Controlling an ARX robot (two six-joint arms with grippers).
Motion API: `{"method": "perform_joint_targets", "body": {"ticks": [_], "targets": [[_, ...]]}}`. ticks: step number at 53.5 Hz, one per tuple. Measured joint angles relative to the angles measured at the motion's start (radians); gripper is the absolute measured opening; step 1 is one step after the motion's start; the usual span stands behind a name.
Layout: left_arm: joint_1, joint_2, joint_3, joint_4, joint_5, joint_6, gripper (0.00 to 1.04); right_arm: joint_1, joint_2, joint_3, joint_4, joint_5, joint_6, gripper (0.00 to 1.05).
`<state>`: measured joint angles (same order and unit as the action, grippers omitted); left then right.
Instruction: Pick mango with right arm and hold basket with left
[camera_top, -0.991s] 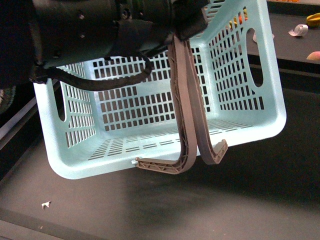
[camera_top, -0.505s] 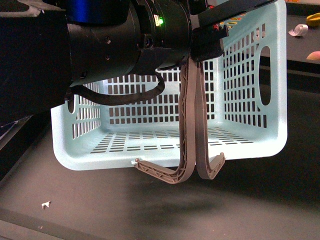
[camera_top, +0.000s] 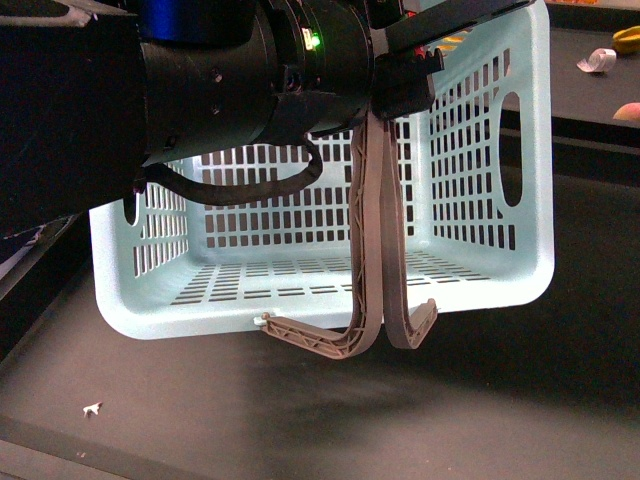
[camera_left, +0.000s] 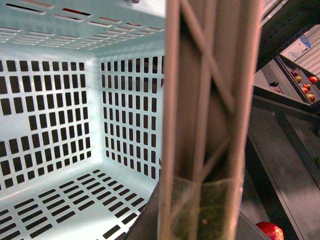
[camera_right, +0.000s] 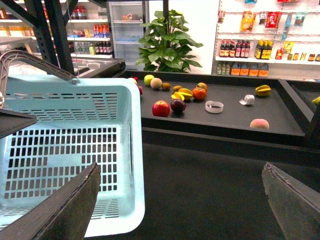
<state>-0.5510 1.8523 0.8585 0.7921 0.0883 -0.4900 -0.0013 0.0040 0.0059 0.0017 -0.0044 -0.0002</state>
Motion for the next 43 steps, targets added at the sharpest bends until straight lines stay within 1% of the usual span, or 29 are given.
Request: {"method": "perform_joint_targets", "body": {"ticks": [43], "targets": [[0.000,0.000,0.000,0.000,0.000,0.000,0.06,0.000,0.000,0.000,0.000,0.000,0.000,0.96]]}}
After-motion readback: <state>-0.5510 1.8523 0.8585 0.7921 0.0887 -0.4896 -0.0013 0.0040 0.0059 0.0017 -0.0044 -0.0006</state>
